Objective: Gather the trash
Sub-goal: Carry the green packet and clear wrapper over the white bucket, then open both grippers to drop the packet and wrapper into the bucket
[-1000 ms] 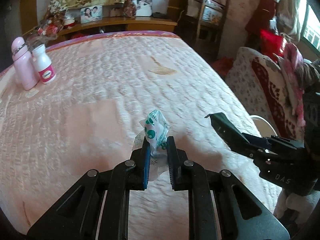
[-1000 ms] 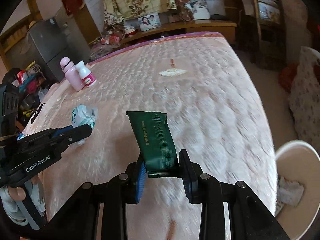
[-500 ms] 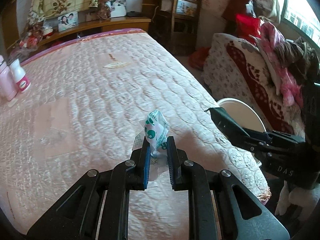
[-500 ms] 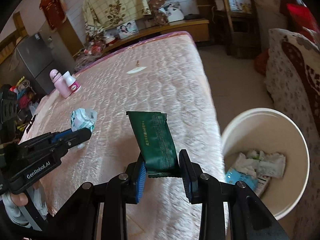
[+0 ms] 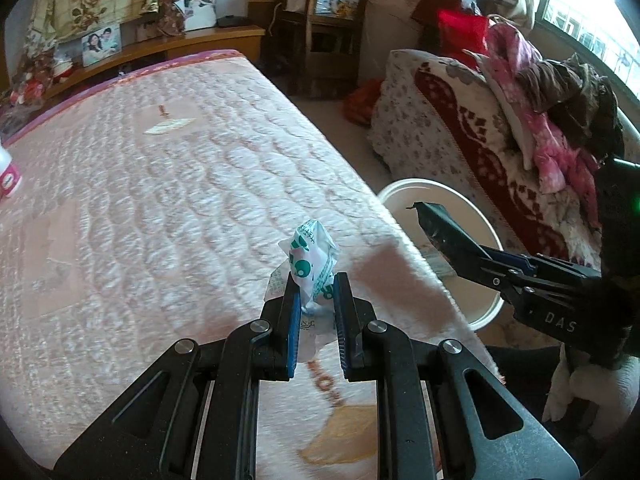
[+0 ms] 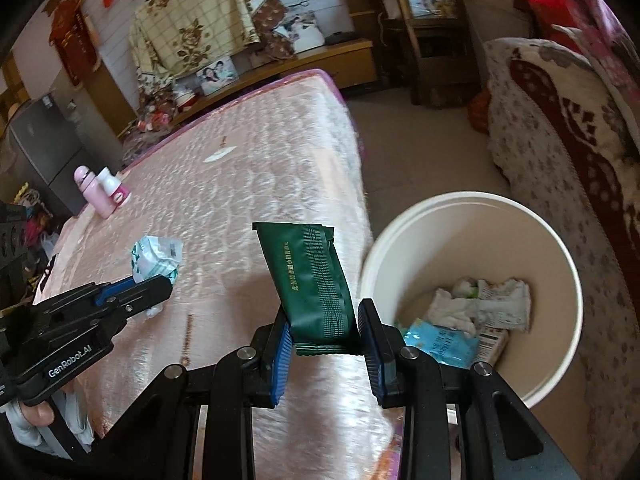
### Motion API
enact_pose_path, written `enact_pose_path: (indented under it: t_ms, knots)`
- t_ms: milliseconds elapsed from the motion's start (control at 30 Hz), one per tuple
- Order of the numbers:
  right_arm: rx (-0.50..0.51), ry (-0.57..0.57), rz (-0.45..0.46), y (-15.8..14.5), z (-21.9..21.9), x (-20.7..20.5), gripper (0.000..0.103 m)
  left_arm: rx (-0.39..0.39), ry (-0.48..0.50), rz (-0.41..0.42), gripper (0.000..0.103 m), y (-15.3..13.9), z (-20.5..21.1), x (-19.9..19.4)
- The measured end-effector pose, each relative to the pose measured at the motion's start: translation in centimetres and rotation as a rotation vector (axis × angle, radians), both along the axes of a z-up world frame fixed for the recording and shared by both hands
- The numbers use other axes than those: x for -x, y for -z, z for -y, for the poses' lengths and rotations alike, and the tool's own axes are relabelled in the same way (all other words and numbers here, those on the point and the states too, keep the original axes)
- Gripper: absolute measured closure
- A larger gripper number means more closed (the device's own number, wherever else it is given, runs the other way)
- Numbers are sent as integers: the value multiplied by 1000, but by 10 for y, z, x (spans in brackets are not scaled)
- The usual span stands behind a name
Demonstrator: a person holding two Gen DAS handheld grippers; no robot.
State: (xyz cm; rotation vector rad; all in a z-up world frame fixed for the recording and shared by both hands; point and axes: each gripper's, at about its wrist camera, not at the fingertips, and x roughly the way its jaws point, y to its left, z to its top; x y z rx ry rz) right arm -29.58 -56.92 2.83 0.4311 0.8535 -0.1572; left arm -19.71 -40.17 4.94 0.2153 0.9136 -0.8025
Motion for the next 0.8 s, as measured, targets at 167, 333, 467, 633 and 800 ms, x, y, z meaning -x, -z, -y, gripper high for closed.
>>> enact_pose_path:
  t_ms: [167, 333, 467, 633, 800]
  knots:
    - [10, 38, -19, 5, 17, 9, 72, 5, 28, -16, 90, 1, 17, 5]
    - [27, 66, -36, 10, 31, 17, 72, 10, 54, -29, 90, 1, 34, 8]
    - [28, 91, -49, 14, 44, 21, 72, 14, 78, -46, 90, 1, 51, 10]
    - [28, 122, -64, 18, 59, 25, 72, 20, 112, -70, 90, 2, 73, 13]
    - [21, 165, -77, 24, 76, 31, 72, 29, 141, -92, 90, 4, 92, 15]
